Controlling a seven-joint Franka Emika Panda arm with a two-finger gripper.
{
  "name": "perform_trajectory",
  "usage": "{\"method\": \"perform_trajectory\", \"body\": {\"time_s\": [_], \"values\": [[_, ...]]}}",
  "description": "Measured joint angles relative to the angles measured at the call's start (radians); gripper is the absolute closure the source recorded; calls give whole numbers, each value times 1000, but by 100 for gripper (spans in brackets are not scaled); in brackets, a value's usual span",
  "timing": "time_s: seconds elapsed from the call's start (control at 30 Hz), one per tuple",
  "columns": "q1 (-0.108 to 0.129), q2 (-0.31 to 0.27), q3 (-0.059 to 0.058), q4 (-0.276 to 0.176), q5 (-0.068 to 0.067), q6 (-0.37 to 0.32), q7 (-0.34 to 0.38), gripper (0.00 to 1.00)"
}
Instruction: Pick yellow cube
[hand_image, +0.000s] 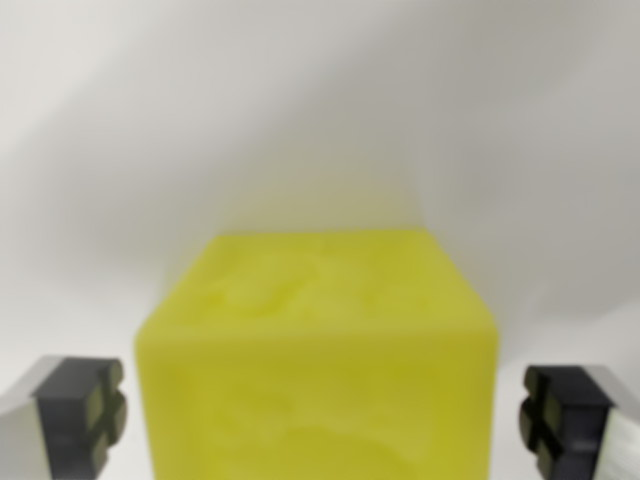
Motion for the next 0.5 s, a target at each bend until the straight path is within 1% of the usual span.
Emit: {"method": "perform_trajectory", "body": {"time_s": [0.17, 0.2, 0.37, 0.5], "values": [[3, 27, 0, 8, 14, 18, -10, 0], [6, 29, -2, 9, 20, 19, -14, 100], [7, 19, -3, 6, 19, 13, -13, 100], [6, -10, -5, -2, 10, -7, -5, 100]]}}
